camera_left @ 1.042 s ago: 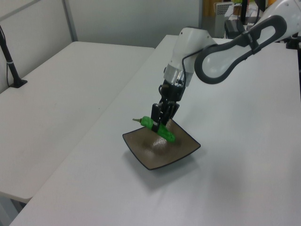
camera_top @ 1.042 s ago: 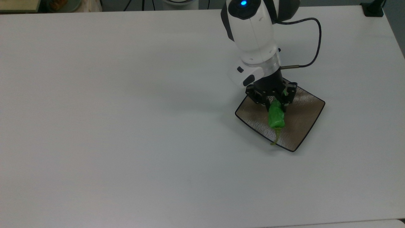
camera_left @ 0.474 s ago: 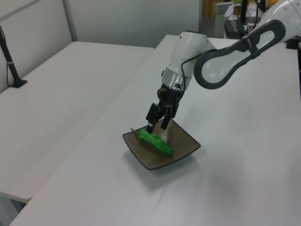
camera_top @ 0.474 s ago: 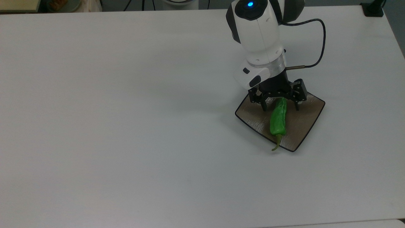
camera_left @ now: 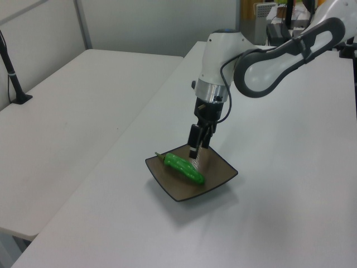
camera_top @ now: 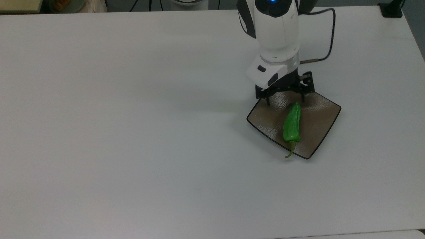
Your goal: Chili peppers are placed on a ceramic plate
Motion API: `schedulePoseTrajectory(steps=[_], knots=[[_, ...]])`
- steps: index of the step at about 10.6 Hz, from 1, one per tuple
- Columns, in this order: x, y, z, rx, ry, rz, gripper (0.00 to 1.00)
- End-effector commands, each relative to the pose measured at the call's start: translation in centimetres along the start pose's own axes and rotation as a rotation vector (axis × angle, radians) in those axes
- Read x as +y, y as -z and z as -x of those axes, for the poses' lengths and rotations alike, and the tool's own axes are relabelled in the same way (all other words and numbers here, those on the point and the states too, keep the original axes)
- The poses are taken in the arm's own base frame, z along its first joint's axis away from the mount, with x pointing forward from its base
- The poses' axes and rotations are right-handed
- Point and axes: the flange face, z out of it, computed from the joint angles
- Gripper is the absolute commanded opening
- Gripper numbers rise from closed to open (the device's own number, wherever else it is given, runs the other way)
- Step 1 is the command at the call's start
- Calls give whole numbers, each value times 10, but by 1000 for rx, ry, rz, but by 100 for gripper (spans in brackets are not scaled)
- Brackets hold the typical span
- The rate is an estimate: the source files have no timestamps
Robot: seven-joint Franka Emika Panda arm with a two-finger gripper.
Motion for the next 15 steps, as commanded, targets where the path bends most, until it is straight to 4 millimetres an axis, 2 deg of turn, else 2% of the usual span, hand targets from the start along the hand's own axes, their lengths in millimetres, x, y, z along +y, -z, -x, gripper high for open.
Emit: schedulePoseTrajectory(steps=[1, 3, 5, 6, 9, 10, 11, 12, 13, 15], knots=[[27, 42, 20, -164, 209, 144, 100], [48, 69, 30, -246, 254, 230, 100], [70, 86, 44, -288, 270, 381, 100], [89, 102, 45, -304, 235, 408, 100], [134, 167, 57, -260, 130, 441, 100], [142, 178, 62, -247, 114, 443, 100], [162, 194, 60, -226, 71, 425, 100], [167, 202, 61, -216, 56, 398, 100], [180, 213, 61, -202, 26, 376, 100], [183, 214, 67, -160, 13, 340, 100]])
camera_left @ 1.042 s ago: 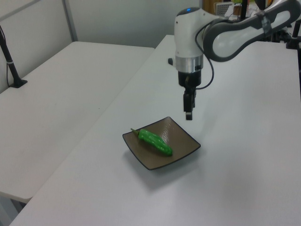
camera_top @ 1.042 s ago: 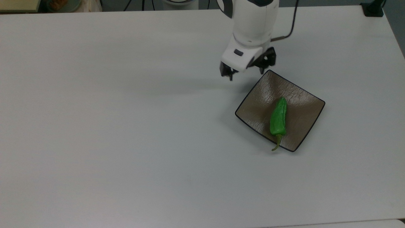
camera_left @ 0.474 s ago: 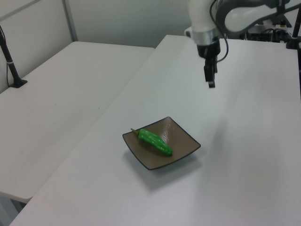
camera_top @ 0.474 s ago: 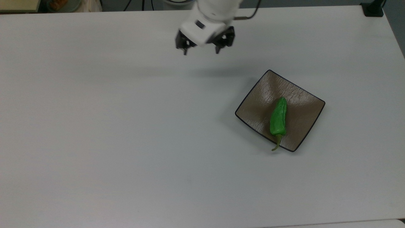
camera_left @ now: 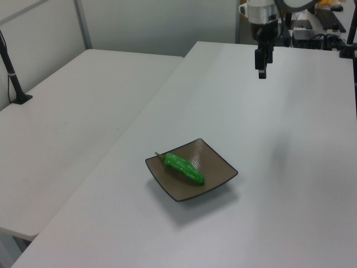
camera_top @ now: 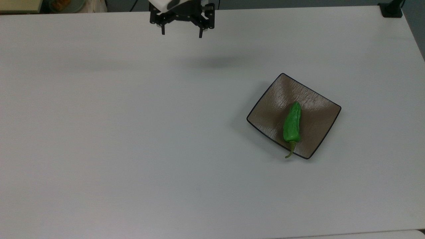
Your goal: Chili peppers are placed on a ceramic plate
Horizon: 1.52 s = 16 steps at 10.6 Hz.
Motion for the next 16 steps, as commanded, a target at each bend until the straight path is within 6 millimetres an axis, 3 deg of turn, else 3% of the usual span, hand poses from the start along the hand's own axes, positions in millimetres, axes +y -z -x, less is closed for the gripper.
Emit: schedulePoseTrajectory(steps=[1, 6, 16], knots=[[7, -7, 17, 43, -7, -59, 100], [9, -24, 23, 21, -17, -94, 100], [12, -23, 22, 56, -69, -120, 100]])
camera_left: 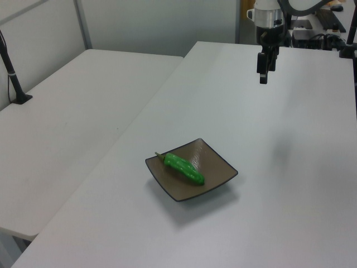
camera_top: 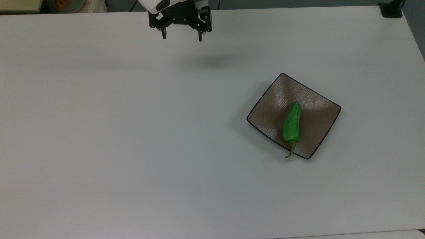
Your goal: Chili peppers are placed on a ceramic plate
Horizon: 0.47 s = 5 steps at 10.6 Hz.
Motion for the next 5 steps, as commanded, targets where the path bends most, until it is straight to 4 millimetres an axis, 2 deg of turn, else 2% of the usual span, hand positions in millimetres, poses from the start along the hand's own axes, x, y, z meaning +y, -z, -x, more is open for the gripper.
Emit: schedulePoseTrajectory(steps=[1, 5], knots=[[3, 6, 12, 23, -21, -29, 100], [7, 7, 13, 21, -28, -57, 100]])
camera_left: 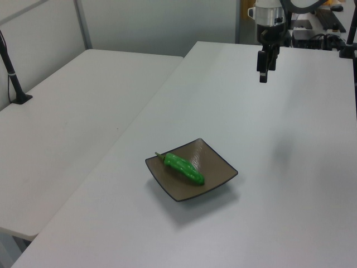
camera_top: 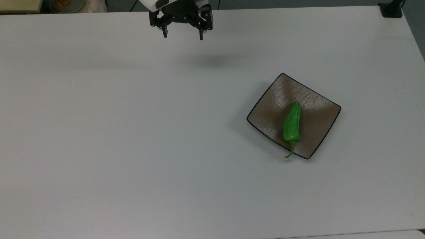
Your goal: Chili peppers are placed on a ceramic plate
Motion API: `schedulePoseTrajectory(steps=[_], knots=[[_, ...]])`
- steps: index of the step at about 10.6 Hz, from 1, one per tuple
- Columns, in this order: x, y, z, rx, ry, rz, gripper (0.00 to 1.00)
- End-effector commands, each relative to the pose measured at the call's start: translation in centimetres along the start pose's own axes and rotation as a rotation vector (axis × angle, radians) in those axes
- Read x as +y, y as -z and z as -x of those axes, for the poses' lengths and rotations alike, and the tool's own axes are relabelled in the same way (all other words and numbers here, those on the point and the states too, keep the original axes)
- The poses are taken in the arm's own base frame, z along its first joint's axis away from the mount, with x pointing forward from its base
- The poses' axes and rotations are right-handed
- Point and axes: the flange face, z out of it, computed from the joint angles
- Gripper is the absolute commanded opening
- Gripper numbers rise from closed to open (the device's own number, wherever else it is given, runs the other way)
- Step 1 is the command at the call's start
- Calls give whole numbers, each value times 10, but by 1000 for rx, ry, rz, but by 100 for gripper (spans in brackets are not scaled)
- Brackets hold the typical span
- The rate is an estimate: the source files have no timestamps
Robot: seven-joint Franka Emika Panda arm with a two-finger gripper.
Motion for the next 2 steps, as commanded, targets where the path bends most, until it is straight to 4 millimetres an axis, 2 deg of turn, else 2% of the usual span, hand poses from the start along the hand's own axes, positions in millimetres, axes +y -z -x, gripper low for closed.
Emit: schedulePoseTrajectory(steps=[1, 2], knots=[[7, 3, 11, 15, -16, -32, 100], [6, 3, 11, 14, -15, -32, 100]])
